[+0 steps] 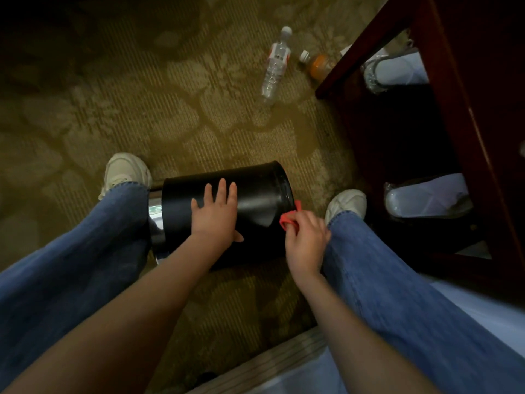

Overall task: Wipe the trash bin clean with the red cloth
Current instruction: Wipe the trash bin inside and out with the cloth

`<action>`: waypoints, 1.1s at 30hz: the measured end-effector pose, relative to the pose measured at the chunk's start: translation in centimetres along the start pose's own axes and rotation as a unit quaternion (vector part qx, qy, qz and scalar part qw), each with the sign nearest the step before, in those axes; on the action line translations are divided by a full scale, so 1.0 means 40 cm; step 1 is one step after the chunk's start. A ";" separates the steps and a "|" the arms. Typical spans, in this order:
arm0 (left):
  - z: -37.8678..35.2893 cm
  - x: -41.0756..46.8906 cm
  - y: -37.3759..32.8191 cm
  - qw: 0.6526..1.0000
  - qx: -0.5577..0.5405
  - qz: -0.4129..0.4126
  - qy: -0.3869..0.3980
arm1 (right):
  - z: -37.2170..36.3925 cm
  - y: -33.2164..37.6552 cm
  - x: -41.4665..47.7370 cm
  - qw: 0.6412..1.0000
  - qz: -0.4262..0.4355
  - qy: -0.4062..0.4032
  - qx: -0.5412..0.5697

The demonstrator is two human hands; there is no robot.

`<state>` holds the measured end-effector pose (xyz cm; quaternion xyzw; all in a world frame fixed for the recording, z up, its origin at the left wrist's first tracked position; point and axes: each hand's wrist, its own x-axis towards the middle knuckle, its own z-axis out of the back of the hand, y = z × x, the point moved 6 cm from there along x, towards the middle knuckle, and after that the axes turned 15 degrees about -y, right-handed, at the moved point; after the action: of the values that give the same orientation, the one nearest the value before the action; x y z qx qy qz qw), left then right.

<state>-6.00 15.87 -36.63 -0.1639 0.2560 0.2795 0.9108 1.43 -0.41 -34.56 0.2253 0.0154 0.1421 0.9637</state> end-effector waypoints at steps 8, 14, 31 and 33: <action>-0.009 -0.021 -0.012 1.000 0.024 -0.005 0.002 | -0.042 0.081 0.134 0.999 0.016 0.015 -0.048; 0.011 0.013 0.006 1.000 0.006 0.000 0.017 | -0.162 0.099 0.290 0.990 -0.064 0.109 -0.061; -0.002 -0.018 -0.004 1.000 0.010 -0.010 0.000 | -0.043 0.080 0.158 0.998 0.031 0.041 -0.048; -0.011 -0.028 -0.010 1.000 0.018 -0.012 -0.001 | -0.082 0.091 0.231 0.995 -0.011 0.077 -0.069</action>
<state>-6.72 14.87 -36.28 -0.1508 0.2583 0.2641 0.9169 9.00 6.72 -35.59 0.1469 0.0821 0.1495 0.9743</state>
